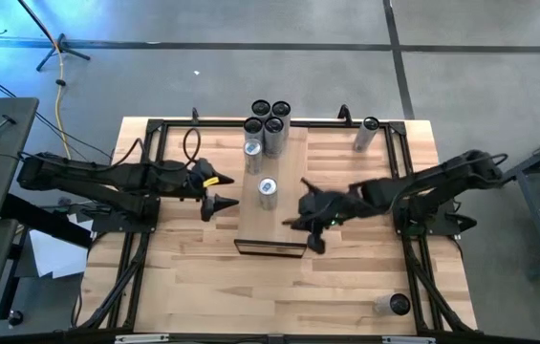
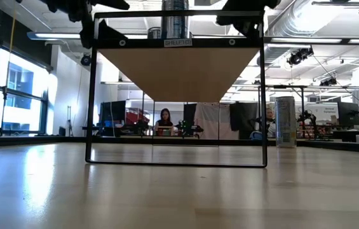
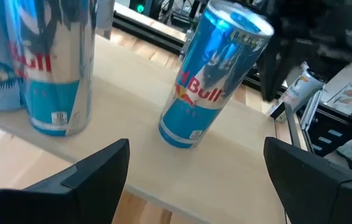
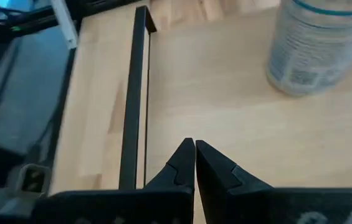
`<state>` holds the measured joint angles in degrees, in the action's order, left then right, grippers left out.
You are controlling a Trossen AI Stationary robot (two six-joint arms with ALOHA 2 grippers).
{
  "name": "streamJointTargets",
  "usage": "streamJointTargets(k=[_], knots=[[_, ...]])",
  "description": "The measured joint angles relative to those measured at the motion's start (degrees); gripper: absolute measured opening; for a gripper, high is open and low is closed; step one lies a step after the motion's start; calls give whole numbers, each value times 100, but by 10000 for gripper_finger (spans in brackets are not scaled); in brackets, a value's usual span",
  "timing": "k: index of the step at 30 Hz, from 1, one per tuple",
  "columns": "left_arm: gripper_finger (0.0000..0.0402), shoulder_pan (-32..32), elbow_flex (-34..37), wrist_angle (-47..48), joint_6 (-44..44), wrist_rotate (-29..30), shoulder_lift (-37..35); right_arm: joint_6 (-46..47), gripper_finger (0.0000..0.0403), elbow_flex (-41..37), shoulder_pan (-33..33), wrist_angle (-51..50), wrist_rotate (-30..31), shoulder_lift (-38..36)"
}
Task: Place canned beverage on shelf
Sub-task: Put the blue soda can on the shelf aligned with the blue soda can
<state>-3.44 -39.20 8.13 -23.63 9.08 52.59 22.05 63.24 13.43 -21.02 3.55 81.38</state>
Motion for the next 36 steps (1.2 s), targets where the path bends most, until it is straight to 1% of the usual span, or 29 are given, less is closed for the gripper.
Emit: streamJointTargets(k=[4,7,9,13,17,20,25,32,36], knots=[[337,0,0,142,-358,3,-2,285,0,0,319,557,1097,276],[337,0,0,175,-762,3,-2,475,0,0,491,685,1981,338],[337,0,0,172,-937,3,-2,714,0,0,578,768,2398,343],[337,4,0,166,-956,5,-2,743,0,0,755,1164,2777,462],[337,4,0,165,-878,5,-2,483,0,0,841,1640,3046,704],[337,4,0,179,-912,6,-2,467,0,0,848,1927,3522,878],[337,4,0,216,-863,7,-2,306,0,0,748,2354,3637,1064],[337,4,0,331,-820,9,-2,131,0,0,594,2408,3621,1067],[337,4,0,327,-815,22,-2,39,0,0,455,2450,3173,1067]])
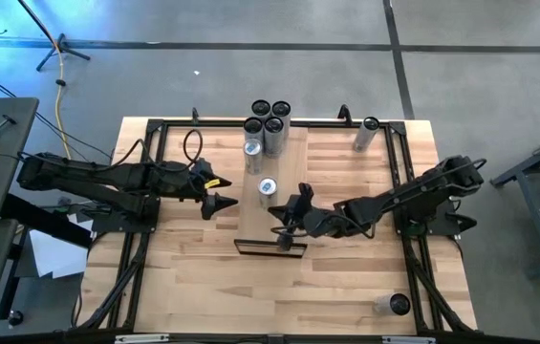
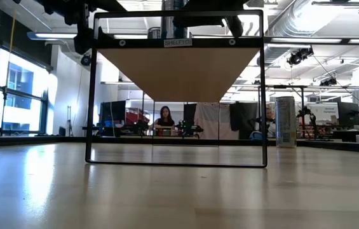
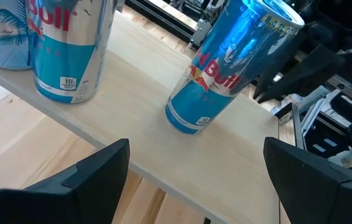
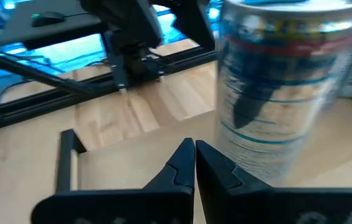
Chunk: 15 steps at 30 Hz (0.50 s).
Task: Place canned beverage on shelf
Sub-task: Put the blue soda can on the shelf aligned with the blue soda can
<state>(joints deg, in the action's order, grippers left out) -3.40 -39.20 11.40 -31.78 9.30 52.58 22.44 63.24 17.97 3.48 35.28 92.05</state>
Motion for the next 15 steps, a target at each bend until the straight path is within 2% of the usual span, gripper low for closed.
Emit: streamJointTargets(k=[4,15], knots=[[337,0,0,-2,10,57,0,-203,0,0,-101,95,-405,0],[337,0,0,-4,-4,182,0,-506,0,0,-236,226,-406,8]])
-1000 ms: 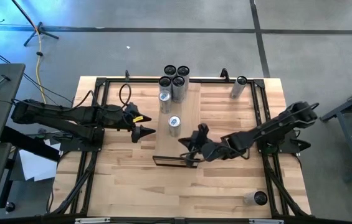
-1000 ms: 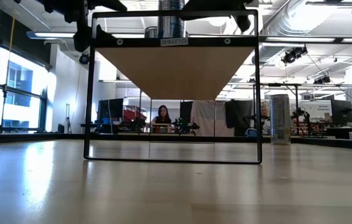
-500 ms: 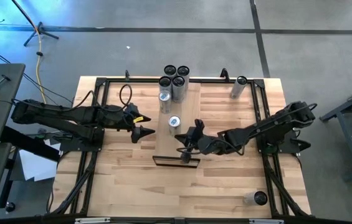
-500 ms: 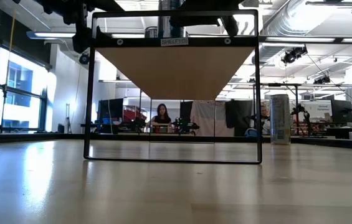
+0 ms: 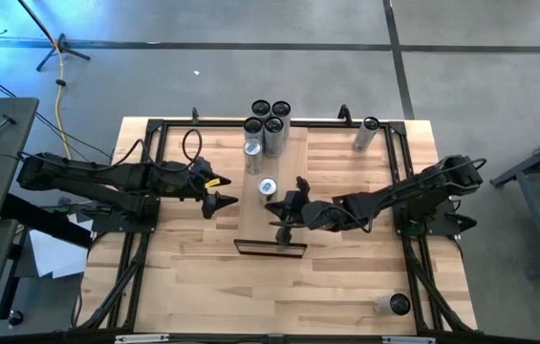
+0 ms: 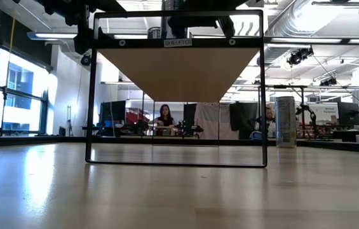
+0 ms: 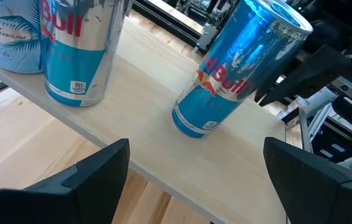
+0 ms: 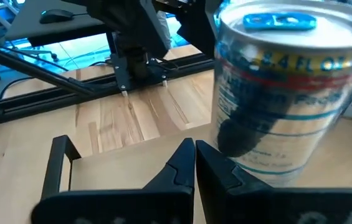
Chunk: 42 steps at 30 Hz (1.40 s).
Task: Place canned beverage on shelf
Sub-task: Put the blue soda can on the shelf aligned with the blue soda can
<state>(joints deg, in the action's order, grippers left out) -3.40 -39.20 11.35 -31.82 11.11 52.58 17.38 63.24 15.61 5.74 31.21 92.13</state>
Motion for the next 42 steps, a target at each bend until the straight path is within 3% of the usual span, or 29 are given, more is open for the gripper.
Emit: streamJointTargets(k=[20,42], knots=[[337,0,0,-2,11,170,0,-401,0,0,-467,194,-45,49],[337,-1,0,-2,11,170,0,-887,0,0,-1045,183,-760,49]])
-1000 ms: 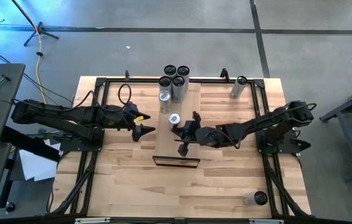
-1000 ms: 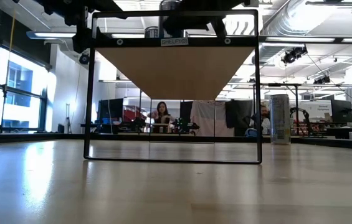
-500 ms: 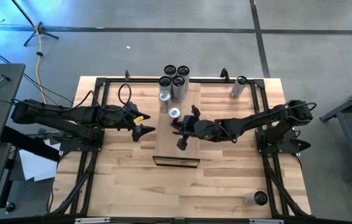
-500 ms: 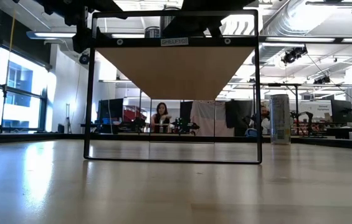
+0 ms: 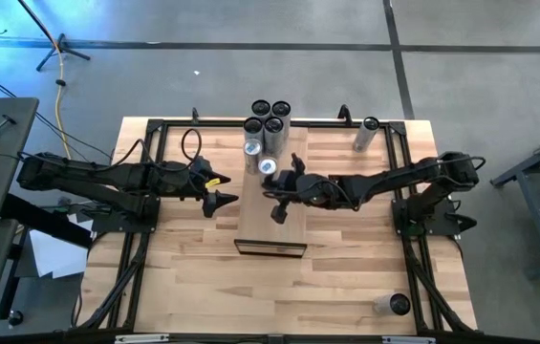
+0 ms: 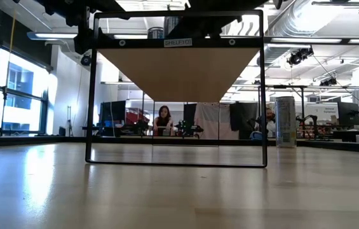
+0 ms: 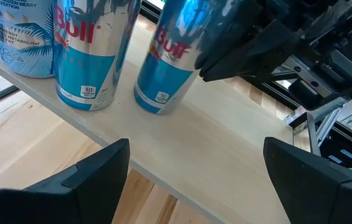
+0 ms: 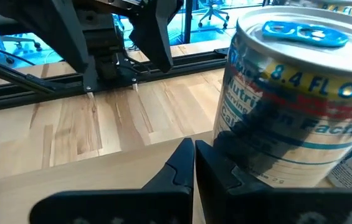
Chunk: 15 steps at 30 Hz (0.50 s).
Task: Place canned beverage on shelf
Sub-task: Put the blue soda can on the shelf aligned with the blue soda can
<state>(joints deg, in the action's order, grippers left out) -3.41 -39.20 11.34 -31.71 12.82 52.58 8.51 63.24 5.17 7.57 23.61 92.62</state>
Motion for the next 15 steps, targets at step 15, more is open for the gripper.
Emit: streamJointTargets(k=[15], knots=[[337,-1,2,1,-21,1,0,-381,0,0,-374,-2,-608,0]])
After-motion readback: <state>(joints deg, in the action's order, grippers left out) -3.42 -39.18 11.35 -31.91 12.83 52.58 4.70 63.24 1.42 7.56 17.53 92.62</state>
